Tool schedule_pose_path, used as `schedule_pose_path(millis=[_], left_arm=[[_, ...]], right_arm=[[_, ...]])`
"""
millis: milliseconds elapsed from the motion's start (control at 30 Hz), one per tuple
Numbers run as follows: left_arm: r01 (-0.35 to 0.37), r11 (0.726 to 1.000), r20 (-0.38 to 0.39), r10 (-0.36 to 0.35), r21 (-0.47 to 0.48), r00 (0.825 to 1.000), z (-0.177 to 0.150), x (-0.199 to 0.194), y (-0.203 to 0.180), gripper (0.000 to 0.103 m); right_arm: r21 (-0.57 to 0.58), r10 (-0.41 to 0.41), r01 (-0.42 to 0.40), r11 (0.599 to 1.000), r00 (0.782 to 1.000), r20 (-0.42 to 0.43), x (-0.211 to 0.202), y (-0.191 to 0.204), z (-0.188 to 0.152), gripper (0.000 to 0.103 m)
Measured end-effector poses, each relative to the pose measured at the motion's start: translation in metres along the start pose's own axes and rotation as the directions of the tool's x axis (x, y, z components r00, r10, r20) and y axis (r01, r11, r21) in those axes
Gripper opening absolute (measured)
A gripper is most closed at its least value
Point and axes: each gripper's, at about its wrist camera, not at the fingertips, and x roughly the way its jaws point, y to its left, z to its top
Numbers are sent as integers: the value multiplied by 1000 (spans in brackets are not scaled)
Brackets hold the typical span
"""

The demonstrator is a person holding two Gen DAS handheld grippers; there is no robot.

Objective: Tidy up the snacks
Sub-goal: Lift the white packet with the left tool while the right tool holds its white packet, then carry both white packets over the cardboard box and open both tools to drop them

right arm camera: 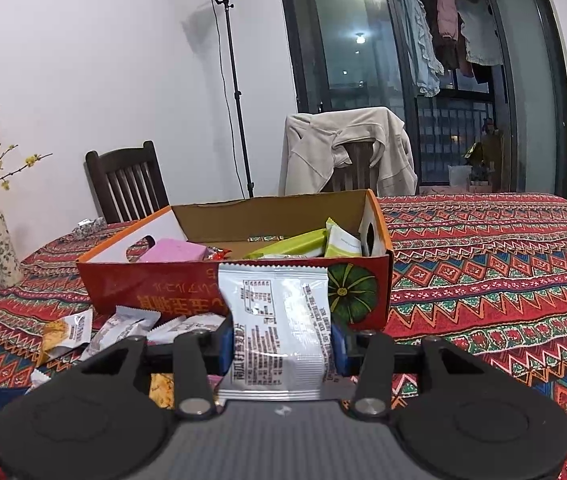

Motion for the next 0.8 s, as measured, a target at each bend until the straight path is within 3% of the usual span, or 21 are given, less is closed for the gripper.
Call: schedule_pose_path(millis=[233, 433, 533, 667, 800], left_arm=[[-35, 999, 32, 35, -3, 999, 1, -5, 0, 36], [-47, 999, 137, 45, 12, 990, 5, -27, 1, 36], [-45, 999, 189, 44, -2, 981, 17, -35, 2, 36], [-37, 999, 294, 43, -26, 955, 31, -48, 0, 36], [-32, 999, 335, 31, -1, 942, 52, -51, -9, 36]], right_arm=[[-9, 1, 0, 1000, 1000, 7, -2, 1, 0, 44], [-12, 5, -5, 1000, 999, 42, -10, 1, 0, 44], [-18, 11, -10, 1000, 999, 48, -11, 3, 1, 44], [-19, 19, -18, 1000, 998, 58, -13, 3, 1, 44], [-36, 24, -21, 999, 996, 85, -20, 7, 6, 44]])
